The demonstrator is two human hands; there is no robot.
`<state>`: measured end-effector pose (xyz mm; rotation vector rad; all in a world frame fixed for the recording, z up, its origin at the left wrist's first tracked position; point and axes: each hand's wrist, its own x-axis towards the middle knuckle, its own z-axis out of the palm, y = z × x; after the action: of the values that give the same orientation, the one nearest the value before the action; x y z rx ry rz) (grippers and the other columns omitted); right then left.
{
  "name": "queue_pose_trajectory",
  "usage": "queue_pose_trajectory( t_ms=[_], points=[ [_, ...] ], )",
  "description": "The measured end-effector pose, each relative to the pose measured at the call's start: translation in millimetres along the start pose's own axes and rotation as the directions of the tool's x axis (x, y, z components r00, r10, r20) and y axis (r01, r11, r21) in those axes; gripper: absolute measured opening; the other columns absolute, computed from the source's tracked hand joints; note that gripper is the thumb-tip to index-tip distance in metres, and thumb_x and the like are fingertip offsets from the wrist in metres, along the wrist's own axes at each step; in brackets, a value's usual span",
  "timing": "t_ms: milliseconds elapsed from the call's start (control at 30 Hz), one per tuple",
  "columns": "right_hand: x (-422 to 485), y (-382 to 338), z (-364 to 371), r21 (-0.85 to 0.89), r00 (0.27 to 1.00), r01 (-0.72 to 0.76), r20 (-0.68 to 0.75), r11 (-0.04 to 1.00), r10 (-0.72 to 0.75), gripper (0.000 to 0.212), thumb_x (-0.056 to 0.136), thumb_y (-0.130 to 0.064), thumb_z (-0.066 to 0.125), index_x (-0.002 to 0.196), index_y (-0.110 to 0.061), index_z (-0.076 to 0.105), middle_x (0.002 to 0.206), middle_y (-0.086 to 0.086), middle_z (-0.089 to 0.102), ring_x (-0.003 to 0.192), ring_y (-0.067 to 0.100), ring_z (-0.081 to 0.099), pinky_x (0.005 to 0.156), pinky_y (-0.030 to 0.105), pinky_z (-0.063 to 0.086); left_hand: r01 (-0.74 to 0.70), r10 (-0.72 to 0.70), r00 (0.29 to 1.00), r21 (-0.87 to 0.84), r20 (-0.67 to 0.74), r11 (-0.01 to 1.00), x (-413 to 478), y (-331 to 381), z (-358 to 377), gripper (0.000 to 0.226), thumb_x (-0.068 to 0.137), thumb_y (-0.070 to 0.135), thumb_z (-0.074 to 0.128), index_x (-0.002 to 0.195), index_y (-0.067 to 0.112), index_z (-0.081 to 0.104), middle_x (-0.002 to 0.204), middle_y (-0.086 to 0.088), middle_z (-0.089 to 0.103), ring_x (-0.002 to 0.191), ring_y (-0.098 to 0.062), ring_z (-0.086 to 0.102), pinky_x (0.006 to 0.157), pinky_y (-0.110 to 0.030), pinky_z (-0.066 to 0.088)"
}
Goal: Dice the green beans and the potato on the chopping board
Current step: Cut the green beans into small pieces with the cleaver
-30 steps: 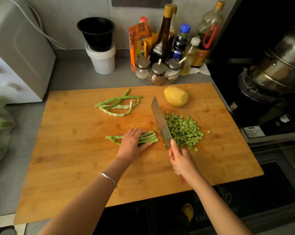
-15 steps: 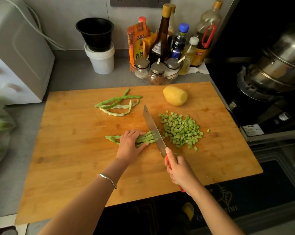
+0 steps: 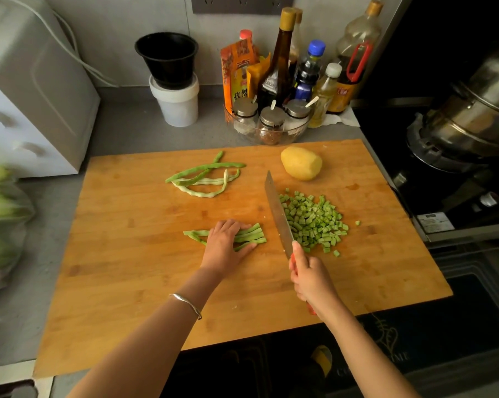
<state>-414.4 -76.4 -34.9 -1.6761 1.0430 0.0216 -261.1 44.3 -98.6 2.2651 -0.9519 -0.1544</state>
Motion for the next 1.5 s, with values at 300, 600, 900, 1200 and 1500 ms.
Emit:
queue_pose_trajectory(
  t_ms=[300,600,900,1200,1500],
  points=[
    [-15,-10,4,0.046,0.990,0.055,0.130,0.997,-0.060,0.054,0.098,-0.056,0.034,0.067,-0.014,0.046,0.045,-0.006,0.033,0.036,0.010,0.029,0.037,0.021,0.022,-0.054,0.053,0.997,-0.010,-0.057,0.999,-11,-8,-2,0.042,0.080,0.035,0.074,0.116,0.016,0.062,0.112,0.000,0.062,0.107,-0.020,0.051,0.094,-0.034,0.038],
    [-13,-7,20,-0.054,0.994,0.015,0.113,0.998,-0.008,0.058,0.096,-0.062,0.031,0.065,-0.015,0.046,0.041,-0.008,0.036,0.037,0.009,0.034,0.042,0.024,0.026,0.001,-0.005,0.999,-0.075,-0.044,0.997,-8,-9,0,0.035,0.078,0.029,0.076,0.109,0.017,0.065,0.110,0.001,0.062,0.107,-0.020,0.052,0.093,-0.037,0.038],
    [-1,-1,22,-0.080,0.997,0.035,0.065,0.996,-0.029,0.060,0.096,-0.063,0.030,0.063,-0.016,0.047,0.042,-0.008,0.037,0.038,0.011,0.035,0.045,0.026,0.027,-0.014,0.011,0.998,-0.055,-0.057,0.998,-10,-7,-1,0.036,0.080,0.033,0.074,0.111,0.018,0.065,0.111,0.001,0.062,0.107,-0.020,0.051,0.094,-0.037,0.040],
    [-13,-5,9,0.023,0.994,0.048,0.096,0.999,-0.050,0.055,0.098,-0.057,0.032,0.066,-0.015,0.045,0.047,-0.004,0.034,0.038,0.011,0.030,0.039,0.023,0.022,-0.026,0.029,0.997,0.042,-0.074,0.999,-15,-11,-6,0.047,0.081,0.045,0.068,0.122,0.023,0.058,0.114,0.005,0.059,0.109,-0.017,0.048,0.100,-0.032,0.028],
    [-22,-3,24,-0.023,0.990,0.076,0.122,0.997,-0.073,0.057,0.098,-0.058,0.031,0.065,-0.014,0.046,0.041,-0.008,0.036,0.037,0.008,0.034,0.042,0.021,0.026,-0.003,-0.004,0.992,-0.060,-0.125,0.998,-15,-12,-1,0.034,0.076,0.030,0.078,0.105,0.017,0.065,0.104,0.003,0.063,0.098,-0.021,0.054,0.092,-0.029,0.032]
  ],
)
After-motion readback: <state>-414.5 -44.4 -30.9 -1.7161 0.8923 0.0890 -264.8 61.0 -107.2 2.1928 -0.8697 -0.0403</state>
